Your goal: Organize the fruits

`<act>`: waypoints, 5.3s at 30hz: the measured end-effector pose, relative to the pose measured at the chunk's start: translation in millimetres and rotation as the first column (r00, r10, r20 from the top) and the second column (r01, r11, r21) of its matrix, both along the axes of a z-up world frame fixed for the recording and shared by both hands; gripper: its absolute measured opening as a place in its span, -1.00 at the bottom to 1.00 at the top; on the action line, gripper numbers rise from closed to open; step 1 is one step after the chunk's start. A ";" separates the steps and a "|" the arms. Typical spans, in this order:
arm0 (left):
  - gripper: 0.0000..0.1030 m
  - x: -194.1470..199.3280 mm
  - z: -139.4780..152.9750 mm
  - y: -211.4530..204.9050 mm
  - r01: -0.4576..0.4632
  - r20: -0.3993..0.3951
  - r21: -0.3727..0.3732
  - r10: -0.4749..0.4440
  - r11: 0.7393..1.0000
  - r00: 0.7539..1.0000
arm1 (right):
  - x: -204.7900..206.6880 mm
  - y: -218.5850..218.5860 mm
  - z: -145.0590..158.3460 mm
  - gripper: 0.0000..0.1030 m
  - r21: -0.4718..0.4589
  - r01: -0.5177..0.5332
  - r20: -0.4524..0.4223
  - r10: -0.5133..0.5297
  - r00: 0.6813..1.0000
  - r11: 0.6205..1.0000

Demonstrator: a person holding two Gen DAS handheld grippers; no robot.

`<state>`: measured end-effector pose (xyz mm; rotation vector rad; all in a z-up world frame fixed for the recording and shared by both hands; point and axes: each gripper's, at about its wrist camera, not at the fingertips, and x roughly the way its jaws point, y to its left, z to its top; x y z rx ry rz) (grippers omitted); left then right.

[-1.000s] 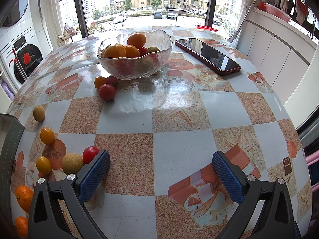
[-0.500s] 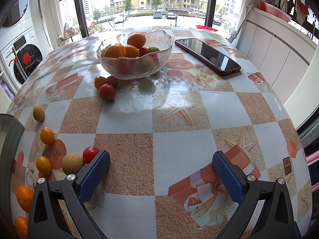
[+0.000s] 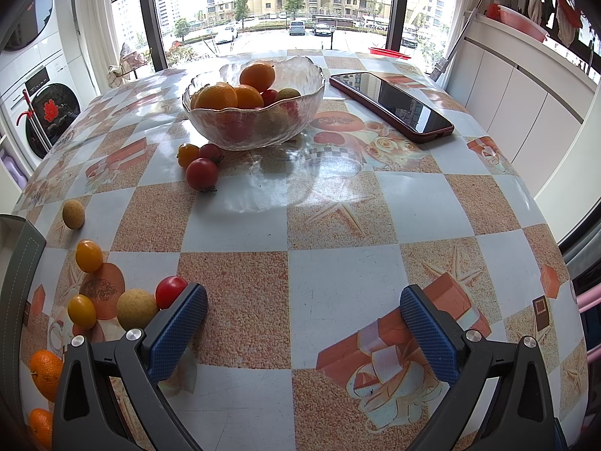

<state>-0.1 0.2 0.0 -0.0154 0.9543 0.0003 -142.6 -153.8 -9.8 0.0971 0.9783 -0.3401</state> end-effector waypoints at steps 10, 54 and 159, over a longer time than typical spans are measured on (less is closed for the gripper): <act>1.00 0.0 0.0 0.0 0.000 0.000 0.000 0.000 1.000 1.000 | -0.3 0.0 0.3 1.00 0.000 0.000 0.000 0.000 1.000 1.000; 1.00 -134.6 3.0 158.6 -0.021 -0.037 0.028 0.022 0.999 0.999 | 3.4 40.8 13.7 1.00 0.066 -0.253 -0.009 0.255 0.967 0.965; 0.99 -153.0 5.5 163.5 0.046 -0.027 0.046 -0.045 0.998 0.999 | -3.1 36.9 0.5 1.00 0.029 -0.096 0.000 0.096 0.995 0.995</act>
